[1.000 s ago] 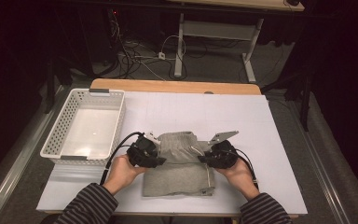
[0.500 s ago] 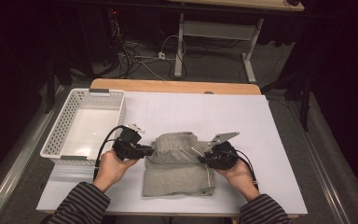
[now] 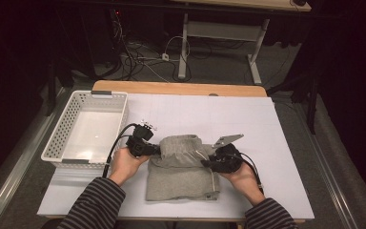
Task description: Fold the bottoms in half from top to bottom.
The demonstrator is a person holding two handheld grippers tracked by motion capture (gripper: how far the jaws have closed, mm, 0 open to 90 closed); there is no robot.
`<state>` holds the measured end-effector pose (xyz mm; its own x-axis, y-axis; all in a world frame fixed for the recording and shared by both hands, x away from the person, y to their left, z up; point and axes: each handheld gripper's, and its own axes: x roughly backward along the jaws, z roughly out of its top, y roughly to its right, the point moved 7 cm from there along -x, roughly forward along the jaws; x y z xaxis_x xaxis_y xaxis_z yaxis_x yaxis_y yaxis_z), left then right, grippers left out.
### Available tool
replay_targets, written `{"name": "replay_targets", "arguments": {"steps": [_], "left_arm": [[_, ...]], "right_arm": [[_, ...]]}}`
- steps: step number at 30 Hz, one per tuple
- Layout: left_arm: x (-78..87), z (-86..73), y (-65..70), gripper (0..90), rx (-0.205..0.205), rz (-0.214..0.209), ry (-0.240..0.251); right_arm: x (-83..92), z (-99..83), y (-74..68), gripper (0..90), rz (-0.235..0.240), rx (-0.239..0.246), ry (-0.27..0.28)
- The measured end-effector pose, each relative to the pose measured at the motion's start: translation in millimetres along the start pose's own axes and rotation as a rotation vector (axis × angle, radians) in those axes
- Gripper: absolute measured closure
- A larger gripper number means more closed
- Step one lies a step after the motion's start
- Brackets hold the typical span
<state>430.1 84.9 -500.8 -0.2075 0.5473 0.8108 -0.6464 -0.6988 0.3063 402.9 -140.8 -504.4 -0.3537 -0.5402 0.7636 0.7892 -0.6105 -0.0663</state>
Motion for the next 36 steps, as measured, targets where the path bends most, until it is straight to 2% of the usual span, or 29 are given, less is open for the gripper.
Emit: {"name": "replay_targets", "arguments": {"steps": [5,9,15,18,21,22,25,29,33,36], "left_arm": [[1.3,0.4,3.6,75.8,-0.014,0.001,0.007],[2.1,0.1,4.1,75.8,-0.019,0.003,0.005],[1.0,-0.1,3.2,76.0,-0.021,0.006,0.002],[0.7,-0.4,3.6,76.0,-0.020,0.002,-0.001],[1.4,-0.1,3.0,76.0,-0.025,0.011,0.000],[1.4,0.0,2.9,76.0,-0.024,0.011,0.000],[0.9,0.5,3.3,76.1,-0.022,0.006,0.000],[0.9,0.8,2.9,76.1,-0.022,0.003,0.000],[1.0,1.0,-0.2,76.0,-0.023,-0.001,0.004],[0.5,0.9,-1.5,76.0,-0.021,-0.002,0.007]], "right_arm": [[1.2,3.6,-0.9,65.4,0.005,0.003,0.004],[6.3,7.5,-2.8,56.2,-0.012,0.012,0.017],[20.8,15.9,-2.7,54.9,-0.002,0.008,0.055],[31.0,20.8,0.2,60.1,0.013,-0.010,0.078],[38.7,24.8,5.6,73.5,0.021,-0.041,0.089],[39.4,26.1,9.4,79.3,0.007,-0.046,0.080],[33.4,28.8,17.5,87.4,-0.016,-0.069,0.037],[13.0,32.6,30.2,90.0,-0.044,-0.108,-0.013],[-6.5,33.2,37.3,90.0,-0.033,-0.151,-0.039],[-12.4,34.0,36.5,90.0,-0.003,-0.176,-0.025]]}}
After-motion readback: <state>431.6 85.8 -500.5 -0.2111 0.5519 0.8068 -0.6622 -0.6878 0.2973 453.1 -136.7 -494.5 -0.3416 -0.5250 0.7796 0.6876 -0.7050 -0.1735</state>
